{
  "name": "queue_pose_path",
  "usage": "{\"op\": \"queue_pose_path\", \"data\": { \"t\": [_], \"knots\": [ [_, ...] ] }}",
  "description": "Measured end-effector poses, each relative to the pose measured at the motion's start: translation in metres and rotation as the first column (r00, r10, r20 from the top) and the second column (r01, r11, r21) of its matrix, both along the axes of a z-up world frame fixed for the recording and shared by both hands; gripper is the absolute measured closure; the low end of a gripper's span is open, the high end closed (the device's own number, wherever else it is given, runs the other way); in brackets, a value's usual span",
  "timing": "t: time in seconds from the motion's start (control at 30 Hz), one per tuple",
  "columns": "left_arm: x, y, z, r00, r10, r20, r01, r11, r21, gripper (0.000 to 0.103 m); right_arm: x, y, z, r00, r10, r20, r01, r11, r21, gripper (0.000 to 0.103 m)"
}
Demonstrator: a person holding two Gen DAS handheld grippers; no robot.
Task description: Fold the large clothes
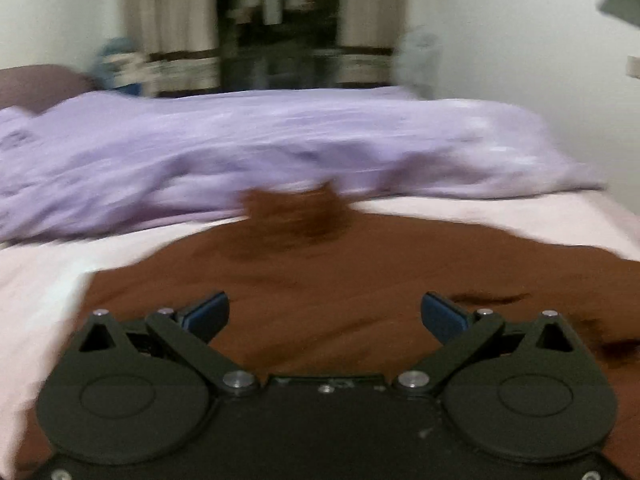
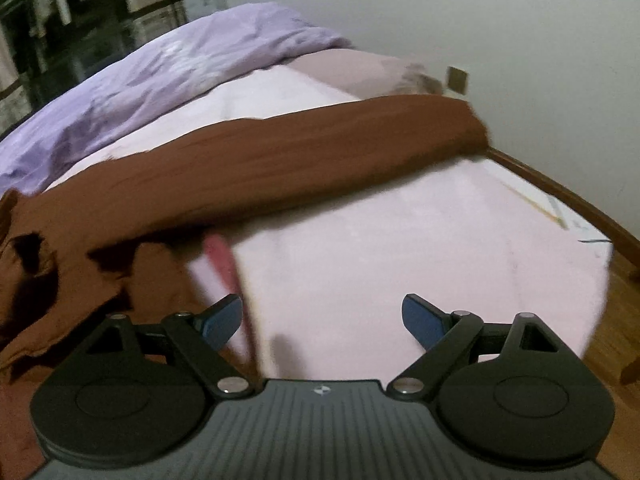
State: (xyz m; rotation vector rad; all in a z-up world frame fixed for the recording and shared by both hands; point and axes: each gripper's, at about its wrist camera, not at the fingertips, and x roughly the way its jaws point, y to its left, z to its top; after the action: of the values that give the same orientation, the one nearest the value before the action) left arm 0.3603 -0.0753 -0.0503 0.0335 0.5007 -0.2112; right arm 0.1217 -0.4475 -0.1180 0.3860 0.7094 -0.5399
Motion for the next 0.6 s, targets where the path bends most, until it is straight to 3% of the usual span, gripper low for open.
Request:
{"op": "queue_pose_path", "data": {
  "t": [0.07,0.13,0.17,0.2,0.23,0.27,0.43,0.5,0.57,0.6],
  "knots": [
    [0.005,-0.031,-0.008,0.995,-0.091,-0.033,0.09,0.995,-0.037,0.0,-0.011,-0.01,0.0,0.999,-0.032,-0.004,0.032,0.999,-0.006,0.0],
    [0.017,-0.047,-0.031,0.982,-0.142,-0.125,0.129,0.986,-0.103,0.0,-0.021,-0.02,-0.002,0.998,-0.062,-0.015,0.062,0.998,-0.018,0.0],
    [0.025,-0.055,-0.045,0.971,-0.155,-0.179,0.141,0.986,-0.092,0.0,-0.026,-0.024,-0.004,0.997,-0.077,-0.016,0.077,0.997,-0.023,0.0],
    [0.028,-0.065,-0.06,0.962,-0.164,-0.22,0.162,0.986,-0.029,0.0,-0.03,-0.03,-0.007,0.996,-0.093,-0.016,0.092,0.995,-0.024,0.0],
    [0.023,-0.08,-0.069,0.969,-0.167,-0.184,0.184,0.98,0.077,0.0,-0.032,-0.038,-0.01,0.994,-0.11,-0.017,0.109,0.994,-0.02,0.0],
    [0.014,-0.085,-0.069,0.976,-0.176,-0.128,0.192,0.974,0.123,0.0,-0.033,-0.049,-0.014,0.991,-0.133,-0.018,0.132,0.991,-0.013,0.0],
    [-0.007,-0.065,-0.032,0.982,-0.175,-0.076,0.185,0.971,0.151,0.0,-0.021,-0.112,-0.019,0.975,-0.22,0.011,0.22,0.975,0.005,0.0],
    [-0.017,-0.044,-0.015,0.989,-0.144,-0.038,0.148,0.977,0.156,0.0,-0.013,-0.146,-0.015,0.964,-0.255,0.076,0.249,0.965,0.088,0.0],
    [-0.026,-0.017,-0.002,0.995,-0.094,-0.013,0.095,0.98,0.174,0.0,-0.003,-0.188,-0.019,0.936,-0.306,0.175,0.245,0.921,0.302,0.0],
    [-0.03,-0.001,0.001,0.998,-0.069,-0.004,0.069,0.981,0.183,0.0,0.003,-0.211,-0.028,0.912,-0.341,0.225,0.223,0.877,0.426,0.0]
  ]
}}
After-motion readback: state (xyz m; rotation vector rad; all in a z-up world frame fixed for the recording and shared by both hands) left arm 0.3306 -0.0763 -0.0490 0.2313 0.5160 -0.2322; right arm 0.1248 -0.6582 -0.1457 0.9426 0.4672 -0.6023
